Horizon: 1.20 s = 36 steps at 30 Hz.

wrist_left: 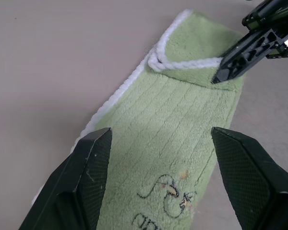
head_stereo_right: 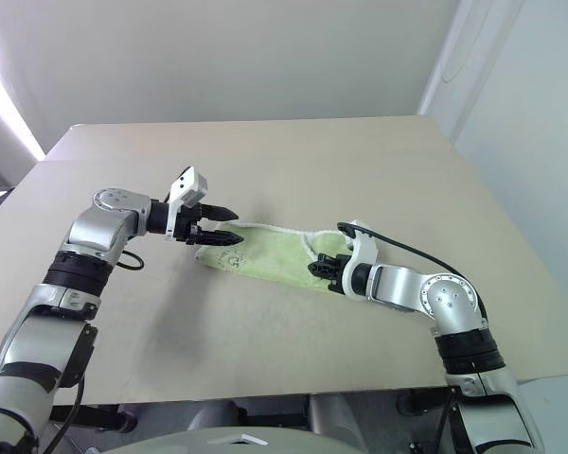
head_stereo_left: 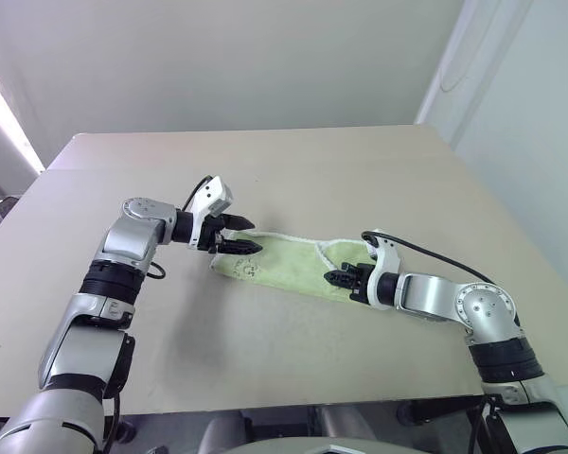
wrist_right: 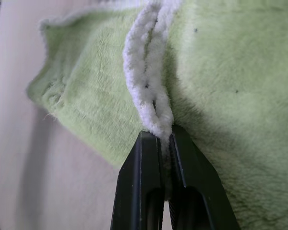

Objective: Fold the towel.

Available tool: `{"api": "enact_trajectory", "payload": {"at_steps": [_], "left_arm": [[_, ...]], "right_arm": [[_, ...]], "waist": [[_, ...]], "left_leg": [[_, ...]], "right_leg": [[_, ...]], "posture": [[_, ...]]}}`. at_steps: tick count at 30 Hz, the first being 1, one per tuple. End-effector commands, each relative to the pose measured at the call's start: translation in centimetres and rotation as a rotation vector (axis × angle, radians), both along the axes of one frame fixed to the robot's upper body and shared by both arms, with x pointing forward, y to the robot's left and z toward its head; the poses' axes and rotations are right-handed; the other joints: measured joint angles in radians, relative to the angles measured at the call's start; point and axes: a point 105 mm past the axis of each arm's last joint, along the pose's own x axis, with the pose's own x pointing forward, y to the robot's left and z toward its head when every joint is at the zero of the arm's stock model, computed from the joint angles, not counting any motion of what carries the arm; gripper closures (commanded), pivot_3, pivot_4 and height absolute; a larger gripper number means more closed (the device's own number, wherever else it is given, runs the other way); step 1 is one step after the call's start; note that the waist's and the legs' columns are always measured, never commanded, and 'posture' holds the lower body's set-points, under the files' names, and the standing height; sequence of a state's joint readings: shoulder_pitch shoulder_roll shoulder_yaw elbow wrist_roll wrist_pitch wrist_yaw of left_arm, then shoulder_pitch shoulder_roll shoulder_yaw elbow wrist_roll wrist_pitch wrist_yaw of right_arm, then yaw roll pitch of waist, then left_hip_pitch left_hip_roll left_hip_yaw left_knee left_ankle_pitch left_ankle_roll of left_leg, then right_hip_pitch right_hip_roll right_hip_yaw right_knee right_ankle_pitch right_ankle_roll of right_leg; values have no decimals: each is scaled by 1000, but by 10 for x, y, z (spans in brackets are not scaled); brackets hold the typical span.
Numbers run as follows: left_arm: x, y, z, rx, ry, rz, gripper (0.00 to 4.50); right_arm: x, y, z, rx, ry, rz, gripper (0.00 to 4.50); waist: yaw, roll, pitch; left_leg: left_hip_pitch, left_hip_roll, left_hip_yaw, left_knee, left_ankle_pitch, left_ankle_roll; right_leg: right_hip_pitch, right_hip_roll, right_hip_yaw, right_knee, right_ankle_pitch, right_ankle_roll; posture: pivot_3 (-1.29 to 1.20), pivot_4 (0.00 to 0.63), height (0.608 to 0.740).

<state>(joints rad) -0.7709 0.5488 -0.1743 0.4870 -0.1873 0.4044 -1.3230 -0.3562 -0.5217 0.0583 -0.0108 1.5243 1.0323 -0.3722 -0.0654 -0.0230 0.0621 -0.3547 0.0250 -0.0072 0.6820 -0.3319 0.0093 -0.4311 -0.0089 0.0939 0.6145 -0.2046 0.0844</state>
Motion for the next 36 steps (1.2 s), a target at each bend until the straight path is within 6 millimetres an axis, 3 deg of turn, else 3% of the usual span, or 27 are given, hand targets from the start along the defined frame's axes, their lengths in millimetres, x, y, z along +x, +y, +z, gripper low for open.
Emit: {"api": "enact_trajectory", "payload": {"at_steps": [1, 7, 11, 14, 16, 20, 23, 25, 29, 36], "left_arm": [[1, 2, 14, -23, -49, -1, 1023], [0, 1, 13, -25, -46, -5, 1023], [0, 2, 12, -25, -42, -6, 1023], [0, 4, 12, -25, -38, -1, 1023], [2, 6, 12, -24, -36, 8, 1023], [4, 11, 14, -24, -34, 24, 1023], [6, 13, 14, -29, -30, 40, 1023], [6, 13, 13, -31, -28, 43, 1023], [7, 14, 10, -34, -20, 56, 1023], [6, 26, 6, -10, -9, 93, 1023]], "right_arm": [[10, -4, 17, 2, -75, -5, 4437], [11, 6, 16, -11, -102, 35, 4437], [6, 13, 14, -4, -108, 69, 3431], [4, 17, 19, 9, -133, 91, 2305], [3, 19, 30, 28, -181, 116, 1578], [3, 20, 70, 159, -328, 120, 112], [5, 8, 97, 234, -436, 91, 46], [12, -3, 101, 215, -476, 39, 46], [26, -17, 67, -20, -451, -14, 46], [29, 10, 19, -236, -429, 113, 46]], "waist": [[-2, 0, 0], [-5, 0, 0], [-5, 0, 0], [-5, 0, 0], [-5, 0, 0], [-4, 0, 0], [-4, 0, 0], [-4, 0, 0], [-4, 0, 0], [-6, 0, 0]], "left_leg": [[0, 0, 0, 0, 0, 0], [0, 0, 0, 0, 0, 0], [0, 0, 0, 0, 0, 0], [0, 0, 0, 0, 0, 0], [0, 0, 0, 0, 0, 0], [0, 0, 0, 0, 0, 0], [0, 0, 0, 0, 0, 0], [0, 0, 0, 1, 0, 0], [0, 0, 0, 1, 0, 0], [1, 0, 0, 1, 0, 0]], "right_leg": [[0, 0, 0, 0, 0, 0], [0, 0, 0, 1, 0, 0], [0, 0, 0, 2, 0, 0], [0, 0, 0, 2, 0, 0], [0, 0, 0, 2, 1, 1], [-1, 0, 0, 2, 1, 2], [-1, 0, 0, 2, 2, 3], [-1, 0, 0, 2, 2, 3], [-1, 0, 0, 2, 1, 2], [-2, 1, 0, 4, 1, 2]], "posture": [[0, 0, 712], [0, 0, 712], [0, 0, 712], [0, 0, 712], [0, 0, 712], [0, 0, 712], [0, 0, 712], [0, 0, 712], [0, 0, 712], [0, 0, 712]]}}
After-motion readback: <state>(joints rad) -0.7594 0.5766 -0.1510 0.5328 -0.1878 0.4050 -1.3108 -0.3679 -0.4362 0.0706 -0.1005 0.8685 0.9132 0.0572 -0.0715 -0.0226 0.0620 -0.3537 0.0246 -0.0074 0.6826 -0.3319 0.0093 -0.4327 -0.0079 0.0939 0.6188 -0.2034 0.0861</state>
